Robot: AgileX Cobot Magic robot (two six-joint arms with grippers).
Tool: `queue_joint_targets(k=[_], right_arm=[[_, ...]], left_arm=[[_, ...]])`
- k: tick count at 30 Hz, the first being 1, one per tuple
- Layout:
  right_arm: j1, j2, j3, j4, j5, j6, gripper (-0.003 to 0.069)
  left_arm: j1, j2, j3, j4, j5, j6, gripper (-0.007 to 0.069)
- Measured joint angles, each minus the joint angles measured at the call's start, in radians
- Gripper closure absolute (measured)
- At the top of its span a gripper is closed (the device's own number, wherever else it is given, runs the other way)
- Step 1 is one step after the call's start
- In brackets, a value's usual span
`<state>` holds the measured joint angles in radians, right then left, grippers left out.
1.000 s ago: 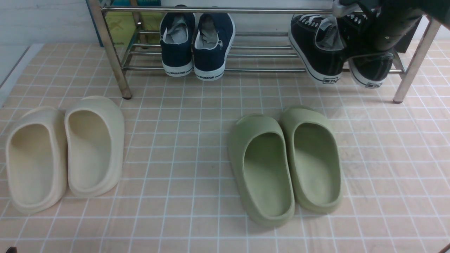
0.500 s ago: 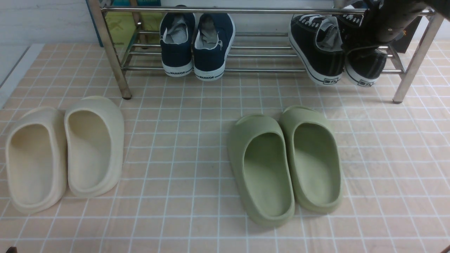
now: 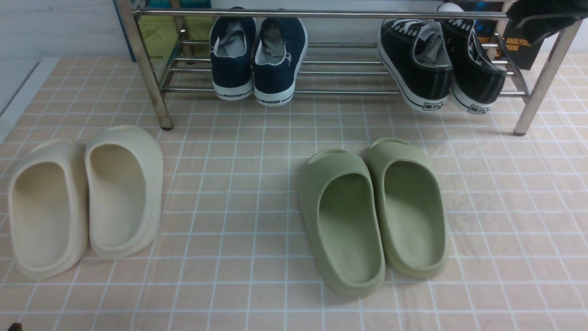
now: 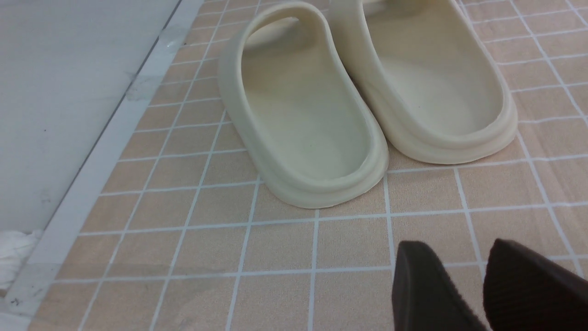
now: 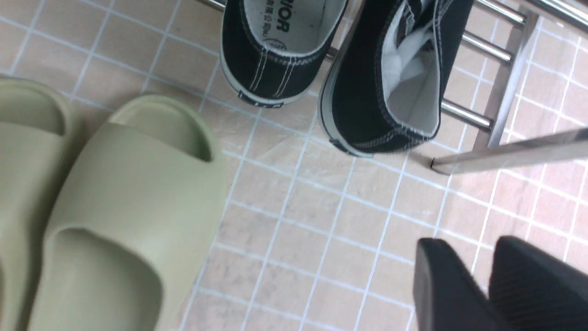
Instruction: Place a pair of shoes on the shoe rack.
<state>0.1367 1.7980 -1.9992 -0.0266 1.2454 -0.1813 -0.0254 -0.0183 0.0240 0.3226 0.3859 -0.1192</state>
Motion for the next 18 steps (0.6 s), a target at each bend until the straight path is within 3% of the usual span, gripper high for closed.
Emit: queue_joint_targets(k=[2, 4, 9, 18], right_arm=[[0.000, -0.119, 0.116, 0.047, 0.001, 0.004, 0.0643], [0.000, -0.222, 0.228, 0.077, 0.001, 0.004, 0.0674], [0.000, -0.557, 0.542, 0.129, -0.046, 0.006, 0.0676], [0.000, -1.166, 1.010, 0.273, -0.330, 0.007, 0.0673]], left_arm=[[0.000, 0.000, 0.000, 0.000, 0.000, 0.000, 0.0386], [0.000, 0.000, 0.000, 0.000, 0.000, 0.000, 0.0386], [0.000, 0.000, 0.000, 0.000, 0.000, 0.000, 0.0386], [0.000, 0.000, 0.000, 0.000, 0.000, 0.000, 0.0386]])
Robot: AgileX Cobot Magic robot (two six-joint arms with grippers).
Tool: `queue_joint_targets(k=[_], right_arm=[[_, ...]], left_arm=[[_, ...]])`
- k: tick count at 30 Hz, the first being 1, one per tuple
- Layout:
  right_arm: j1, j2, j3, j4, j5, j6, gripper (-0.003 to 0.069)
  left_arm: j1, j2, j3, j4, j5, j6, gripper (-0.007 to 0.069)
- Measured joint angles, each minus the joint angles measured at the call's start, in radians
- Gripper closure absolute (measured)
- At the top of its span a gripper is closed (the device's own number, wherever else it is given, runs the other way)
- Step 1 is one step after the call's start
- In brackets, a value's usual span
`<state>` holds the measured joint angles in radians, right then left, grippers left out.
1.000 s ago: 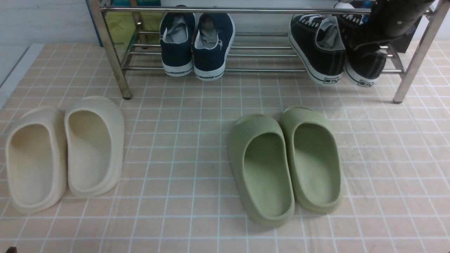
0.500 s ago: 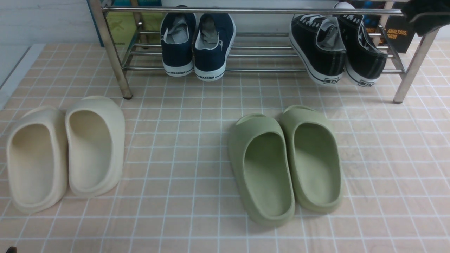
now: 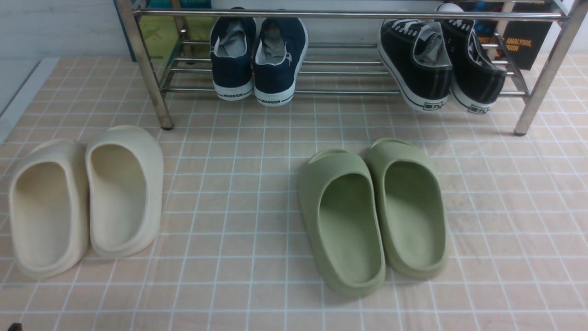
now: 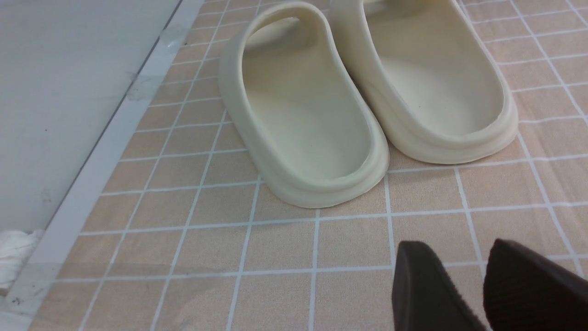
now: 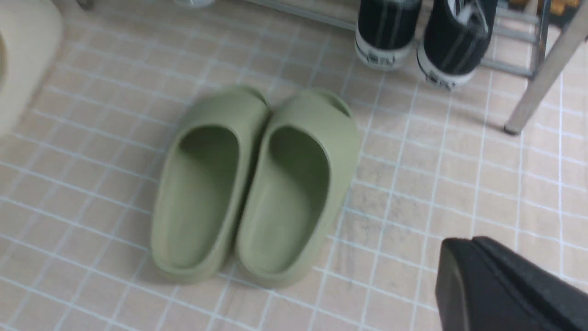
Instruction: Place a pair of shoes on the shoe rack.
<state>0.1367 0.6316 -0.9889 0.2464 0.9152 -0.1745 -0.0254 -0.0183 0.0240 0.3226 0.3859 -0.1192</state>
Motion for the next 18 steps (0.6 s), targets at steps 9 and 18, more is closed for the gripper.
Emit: queue_joint_targets(k=[9, 18], right_arm=[[0.000, -0.340, 0.180, -0.033, -0.020, 0.046, 0.0671], [0.000, -0.404, 0.193, -0.034, 0.038, 0.053, 0.0666]], left_arm=[[0.000, 0.000, 0.000, 0.000, 0.000, 0.000, 0.0386], [0.000, 0.000, 0.000, 0.000, 0.000, 0.000, 0.0386]])
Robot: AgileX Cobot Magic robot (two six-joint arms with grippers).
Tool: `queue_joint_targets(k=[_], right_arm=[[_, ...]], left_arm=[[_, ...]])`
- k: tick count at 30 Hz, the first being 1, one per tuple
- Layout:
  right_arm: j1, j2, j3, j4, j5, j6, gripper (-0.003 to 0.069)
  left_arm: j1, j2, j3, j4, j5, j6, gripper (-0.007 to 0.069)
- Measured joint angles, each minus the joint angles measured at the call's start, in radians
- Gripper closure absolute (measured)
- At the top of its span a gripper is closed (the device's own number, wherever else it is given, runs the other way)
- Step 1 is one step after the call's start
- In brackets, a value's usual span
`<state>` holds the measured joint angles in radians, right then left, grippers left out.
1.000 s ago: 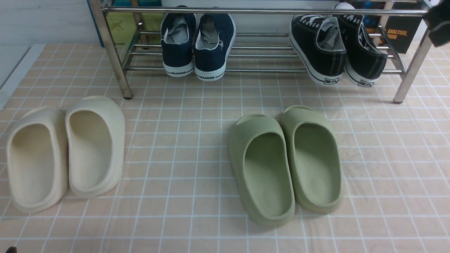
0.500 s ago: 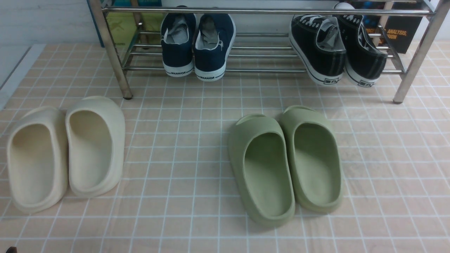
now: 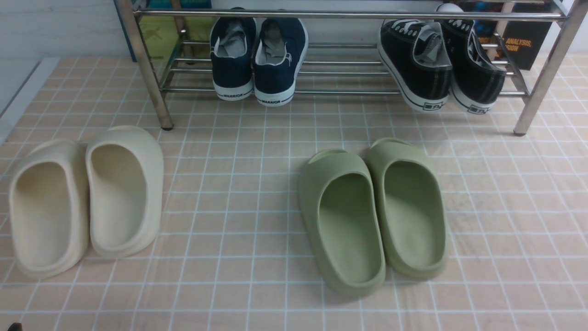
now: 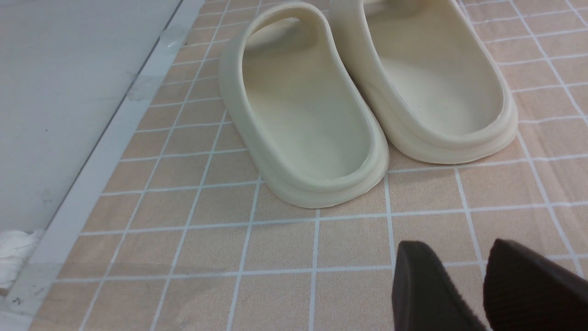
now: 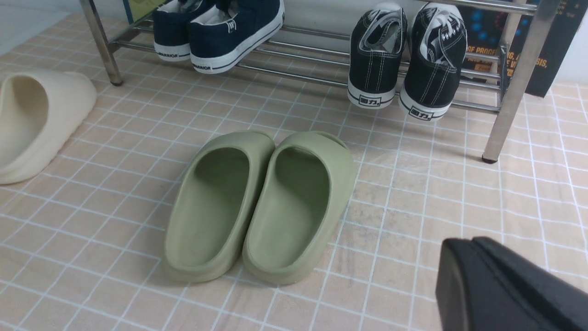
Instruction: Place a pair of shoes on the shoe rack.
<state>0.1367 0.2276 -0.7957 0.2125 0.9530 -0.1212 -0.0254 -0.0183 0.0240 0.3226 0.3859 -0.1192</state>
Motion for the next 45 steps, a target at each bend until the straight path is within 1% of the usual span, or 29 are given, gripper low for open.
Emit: queue_joint_targets(k=[2, 8, 11, 12, 13, 14, 15, 17, 19, 21, 23, 25, 26, 27, 29, 32, 34, 45], right_arm=[[0.000, 0.000, 0.001, 0.007, -0.001, 0.000, 0.0666], [0.000, -0.001, 0.069, 0.014, -0.117, 0.000, 0.0666], [-0.001, -0.024, 0.202, 0.008, -0.275, 0.000, 0.0666], [-0.002, -0.027, 0.221, 0.009, -0.285, 0.000, 0.0666], [-0.007, -0.043, 0.282, 0.003, -0.356, 0.000, 0.0666], [-0.012, -0.052, 0.315, 0.001, -0.376, 0.000, 0.0666], [-0.035, -0.077, 0.415, -0.005, -0.462, 0.000, 0.0666], [-0.062, -0.109, 0.491, -0.009, -0.529, 0.000, 0.0666], [-0.105, -0.170, 0.618, -0.037, -0.602, 0.002, 0.0666], [-0.136, -0.216, 0.681, -0.076, -0.627, 0.019, 0.0666], [-0.169, -0.233, 0.731, -0.122, -0.638, 0.063, 0.0666], [-0.212, -0.237, 0.786, -0.183, -0.648, 0.159, 0.0666], [-0.214, -0.237, 0.794, -0.193, -0.648, 0.167, 0.0666], [-0.225, -0.237, 0.813, -0.222, -0.647, 0.219, 0.0666], [-0.227, -0.237, 0.819, -0.262, -0.636, 0.266, 0.0666], [-0.217, -0.238, 0.818, -0.303, -0.616, 0.290, 0.0666], [-0.213, -0.238, 0.816, -0.307, -0.603, 0.292, 0.0666], [-0.211, -0.238, 0.813, -0.274, -0.592, 0.291, 0.0664]], left_arm=[[0.000, 0.000, 0.000, 0.000, 0.000, 0.000, 0.0386], [0.000, 0.000, 0.000, 0.000, 0.000, 0.000, 0.0386], [0.000, 0.000, 0.000, 0.000, 0.000, 0.000, 0.0386], [0.000, 0.000, 0.000, 0.000, 0.000, 0.000, 0.0386], [0.000, 0.000, 0.000, 0.000, 0.000, 0.000, 0.0386], [0.000, 0.000, 0.000, 0.000, 0.000, 0.000, 0.0386], [0.000, 0.000, 0.000, 0.000, 0.000, 0.000, 0.0386], [0.000, 0.000, 0.000, 0.000, 0.000, 0.000, 0.0386], [0.000, 0.000, 0.000, 0.000, 0.000, 0.000, 0.0386], [0.000, 0.000, 0.000, 0.000, 0.000, 0.000, 0.0386], [0.000, 0.000, 0.000, 0.000, 0.000, 0.000, 0.0386], [0.000, 0.000, 0.000, 0.000, 0.000, 0.000, 0.0386], [0.000, 0.000, 0.000, 0.000, 0.000, 0.000, 0.0386], [0.000, 0.000, 0.000, 0.000, 0.000, 0.000, 0.0386], [0.000, 0.000, 0.000, 0.000, 0.000, 0.000, 0.0386], [0.000, 0.000, 0.000, 0.000, 0.000, 0.000, 0.0386], [0.000, 0.000, 0.000, 0.000, 0.000, 0.000, 0.0386], [0.000, 0.000, 0.000, 0.000, 0.000, 0.000, 0.0386]])
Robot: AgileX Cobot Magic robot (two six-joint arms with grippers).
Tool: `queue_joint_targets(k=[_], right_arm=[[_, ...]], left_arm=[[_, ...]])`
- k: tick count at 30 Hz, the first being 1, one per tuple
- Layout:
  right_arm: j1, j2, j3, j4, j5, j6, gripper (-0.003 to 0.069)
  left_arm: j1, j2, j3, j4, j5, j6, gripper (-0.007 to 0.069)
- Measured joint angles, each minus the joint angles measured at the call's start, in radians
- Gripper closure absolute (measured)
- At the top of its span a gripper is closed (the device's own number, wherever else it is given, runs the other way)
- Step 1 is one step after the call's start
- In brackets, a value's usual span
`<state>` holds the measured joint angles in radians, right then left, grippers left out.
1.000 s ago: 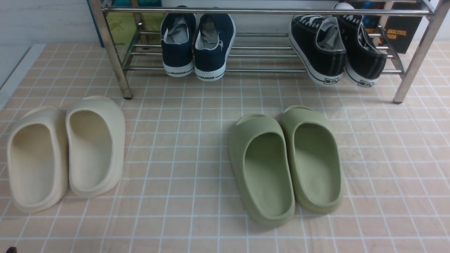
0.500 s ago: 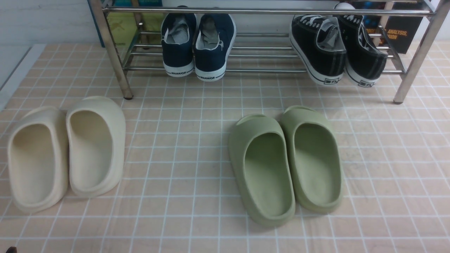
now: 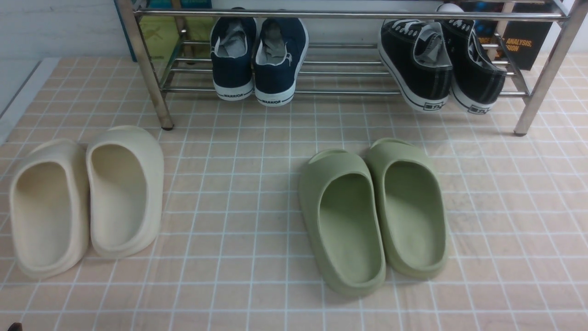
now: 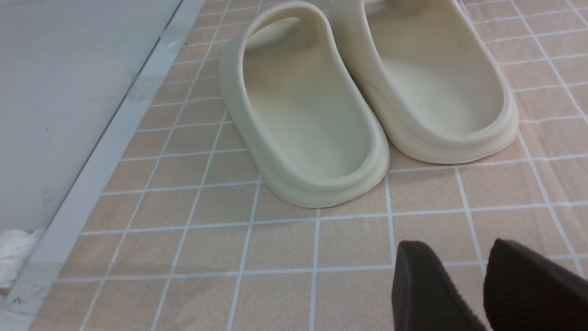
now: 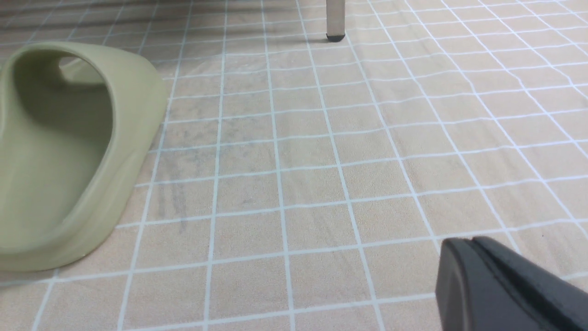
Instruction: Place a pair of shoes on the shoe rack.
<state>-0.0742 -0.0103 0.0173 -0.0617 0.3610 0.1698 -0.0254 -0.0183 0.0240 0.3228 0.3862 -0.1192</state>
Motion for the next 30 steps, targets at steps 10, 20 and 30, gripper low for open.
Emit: queue_joint_targets(k=[10, 20, 30], right_arm=[[0.000, 0.000, 0.000, 0.000, 0.000, 0.000, 0.0659], [0.000, 0.000, 0.000, 0.000, 0.000, 0.000, 0.0650], [0.000, 0.000, 0.000, 0.000, 0.000, 0.000, 0.0635]], left_arm=[[0.000, 0.000, 0.000, 0.000, 0.000, 0.000, 0.0386], [0.000, 0.000, 0.000, 0.000, 0.000, 0.000, 0.0386], [0.000, 0.000, 0.000, 0.000, 0.000, 0.000, 0.0386]])
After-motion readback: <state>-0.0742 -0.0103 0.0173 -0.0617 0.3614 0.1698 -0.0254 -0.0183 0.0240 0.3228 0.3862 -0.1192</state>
